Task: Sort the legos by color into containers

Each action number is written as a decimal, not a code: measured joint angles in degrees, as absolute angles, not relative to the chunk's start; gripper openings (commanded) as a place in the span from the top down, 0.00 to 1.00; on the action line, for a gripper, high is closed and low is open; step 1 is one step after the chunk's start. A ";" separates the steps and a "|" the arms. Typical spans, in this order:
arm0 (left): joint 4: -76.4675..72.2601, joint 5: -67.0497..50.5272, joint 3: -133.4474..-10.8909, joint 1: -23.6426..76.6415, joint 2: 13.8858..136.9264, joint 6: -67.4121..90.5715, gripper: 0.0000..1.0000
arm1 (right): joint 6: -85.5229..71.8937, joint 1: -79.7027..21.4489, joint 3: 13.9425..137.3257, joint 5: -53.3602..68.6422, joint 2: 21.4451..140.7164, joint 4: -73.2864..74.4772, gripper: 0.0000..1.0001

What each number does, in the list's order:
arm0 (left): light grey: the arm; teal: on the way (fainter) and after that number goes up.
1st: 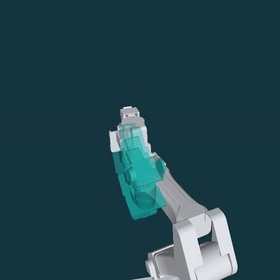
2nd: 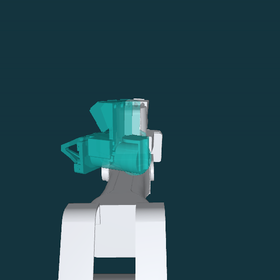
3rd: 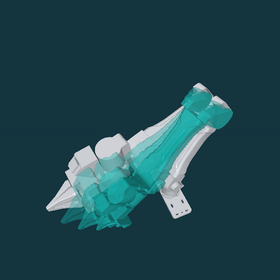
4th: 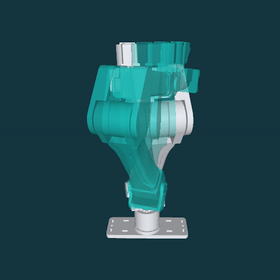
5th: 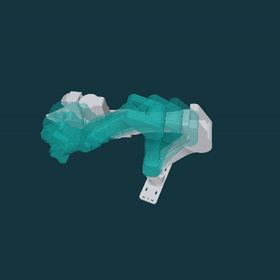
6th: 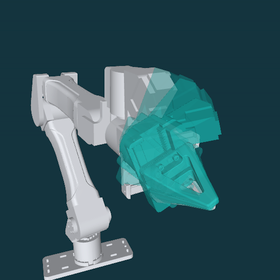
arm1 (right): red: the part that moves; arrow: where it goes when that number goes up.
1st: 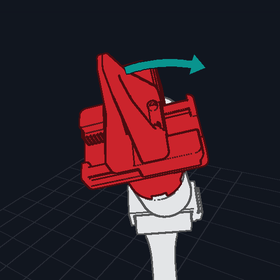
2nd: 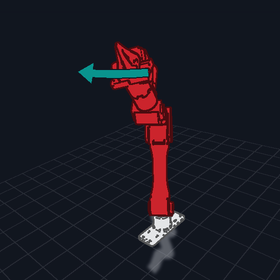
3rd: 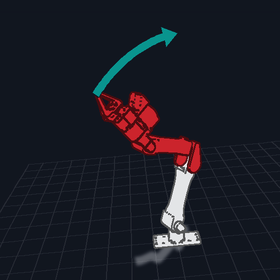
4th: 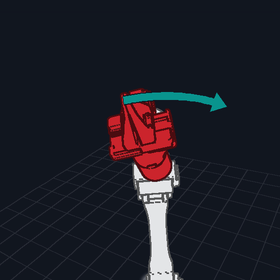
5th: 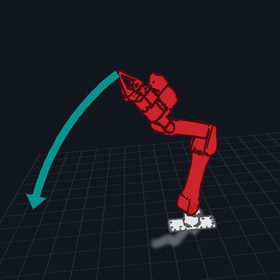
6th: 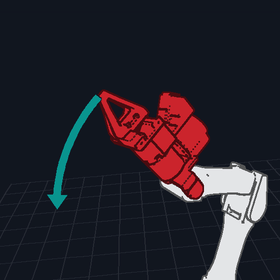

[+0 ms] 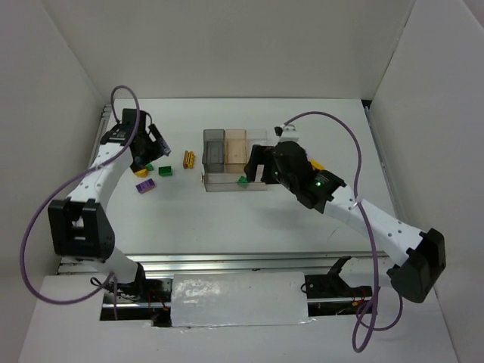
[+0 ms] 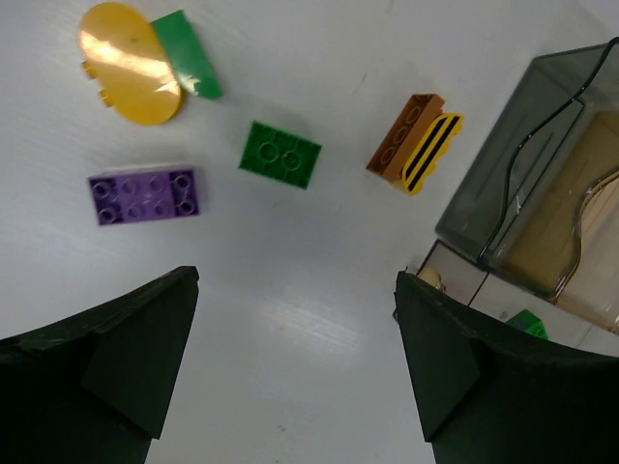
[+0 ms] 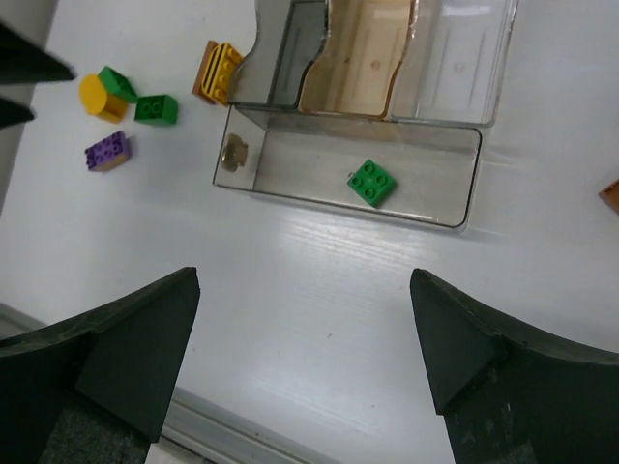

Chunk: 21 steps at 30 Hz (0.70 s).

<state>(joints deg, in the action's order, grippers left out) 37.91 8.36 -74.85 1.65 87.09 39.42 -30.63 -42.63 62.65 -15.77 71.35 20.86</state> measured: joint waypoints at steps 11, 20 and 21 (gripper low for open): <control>40.56 12.03 -84.58 3.95 105.41 39.00 0.01 | -30.48 -43.16 53.74 -9.58 64.64 20.58 0.03; 39.38 11.11 -87.02 2.83 111.33 35.90 0.01 | -30.28 -43.38 51.31 -6.04 63.31 20.08 0.04; 39.20 10.98 -87.02 2.70 111.74 35.77 0.02 | -30.22 -43.38 51.16 -5.78 63.20 20.14 0.04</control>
